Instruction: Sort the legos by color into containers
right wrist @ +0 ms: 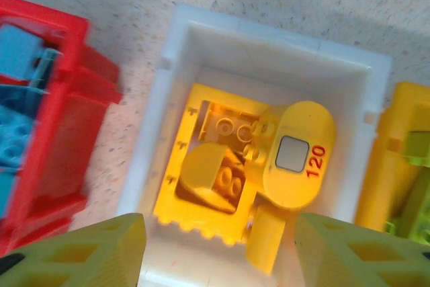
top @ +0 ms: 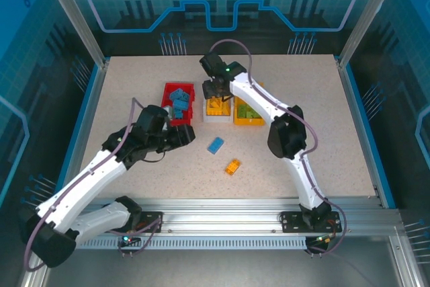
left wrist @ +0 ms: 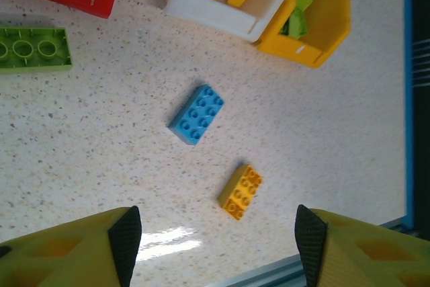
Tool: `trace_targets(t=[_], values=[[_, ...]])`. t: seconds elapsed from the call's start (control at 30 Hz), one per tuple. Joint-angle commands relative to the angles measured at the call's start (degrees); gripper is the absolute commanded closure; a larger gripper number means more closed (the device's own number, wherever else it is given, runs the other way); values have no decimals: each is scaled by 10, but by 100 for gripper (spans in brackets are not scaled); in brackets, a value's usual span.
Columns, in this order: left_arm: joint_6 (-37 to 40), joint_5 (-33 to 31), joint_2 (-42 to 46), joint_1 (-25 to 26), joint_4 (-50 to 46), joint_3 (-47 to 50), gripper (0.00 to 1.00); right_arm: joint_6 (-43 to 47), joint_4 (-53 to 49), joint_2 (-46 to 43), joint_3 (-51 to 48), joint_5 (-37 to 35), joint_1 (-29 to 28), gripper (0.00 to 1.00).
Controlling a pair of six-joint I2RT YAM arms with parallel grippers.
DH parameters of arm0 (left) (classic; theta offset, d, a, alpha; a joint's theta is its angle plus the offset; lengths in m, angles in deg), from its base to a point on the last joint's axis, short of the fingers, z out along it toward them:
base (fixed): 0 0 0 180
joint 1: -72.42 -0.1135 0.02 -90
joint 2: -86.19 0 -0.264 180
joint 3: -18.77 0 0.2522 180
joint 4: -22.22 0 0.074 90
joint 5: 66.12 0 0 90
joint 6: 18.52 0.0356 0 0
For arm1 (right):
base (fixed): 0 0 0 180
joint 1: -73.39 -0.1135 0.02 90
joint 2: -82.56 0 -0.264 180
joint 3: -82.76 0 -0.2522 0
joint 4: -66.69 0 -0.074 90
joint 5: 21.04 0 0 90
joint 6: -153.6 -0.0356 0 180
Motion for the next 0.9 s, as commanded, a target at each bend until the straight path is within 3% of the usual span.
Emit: trace_targets(t=[0.0,0.27,0.4,0.53,0.7,0.87], values=[[70,13,-61,5,-10,-28,34,8,52,-156,-88,-37,-34,40],[191,23,-234,37,20,-94,33,-76,199,-515,-527,-47,-79,38],[241,-39,-337,76,-6,-159,31,-122,206,-666,-661,-7,-88,32],[251,-110,-425,91,-25,-203,29,-159,174,-765,-730,26,-89,25],[265,-114,-490,94,-24,-234,27,-202,151,-853,-782,46,-98,21],[269,-100,-524,95,-14,-237,31,-209,141,-869,-785,37,-101,21]])
